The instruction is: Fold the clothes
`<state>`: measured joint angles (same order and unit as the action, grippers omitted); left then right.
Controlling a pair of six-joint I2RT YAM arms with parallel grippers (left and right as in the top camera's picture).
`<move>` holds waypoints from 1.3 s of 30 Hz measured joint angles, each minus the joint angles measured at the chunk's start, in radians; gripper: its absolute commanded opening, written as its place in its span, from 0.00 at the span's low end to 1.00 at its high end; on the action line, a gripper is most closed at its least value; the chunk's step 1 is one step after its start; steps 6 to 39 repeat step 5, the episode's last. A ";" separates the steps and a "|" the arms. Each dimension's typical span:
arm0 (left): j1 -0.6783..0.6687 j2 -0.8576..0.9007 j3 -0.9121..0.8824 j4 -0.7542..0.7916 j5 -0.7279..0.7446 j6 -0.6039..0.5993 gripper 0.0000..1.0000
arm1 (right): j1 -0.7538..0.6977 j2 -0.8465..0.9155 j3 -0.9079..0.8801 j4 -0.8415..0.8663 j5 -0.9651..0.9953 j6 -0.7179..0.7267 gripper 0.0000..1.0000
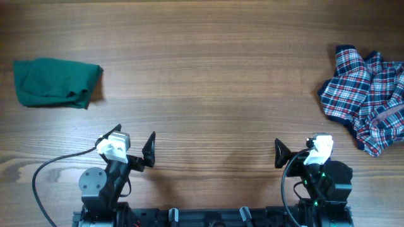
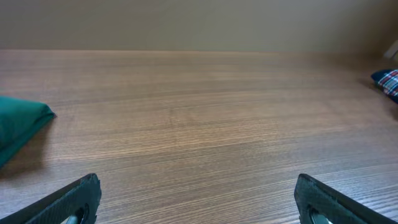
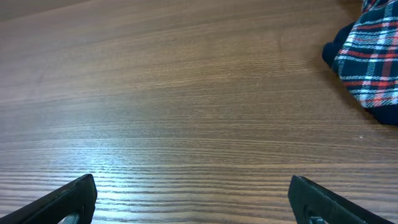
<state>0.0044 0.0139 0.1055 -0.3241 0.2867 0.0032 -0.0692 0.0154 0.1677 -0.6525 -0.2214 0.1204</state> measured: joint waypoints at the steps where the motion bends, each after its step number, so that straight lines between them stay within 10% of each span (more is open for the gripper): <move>1: 0.000 0.000 0.000 0.000 0.000 0.000 1.00 | 0.000 0.000 0.000 0.000 0.000 0.000 1.00; 39: 0.000 0.000 0.000 0.000 0.000 0.000 1.00 | 0.000 0.000 0.000 0.000 0.000 0.000 1.00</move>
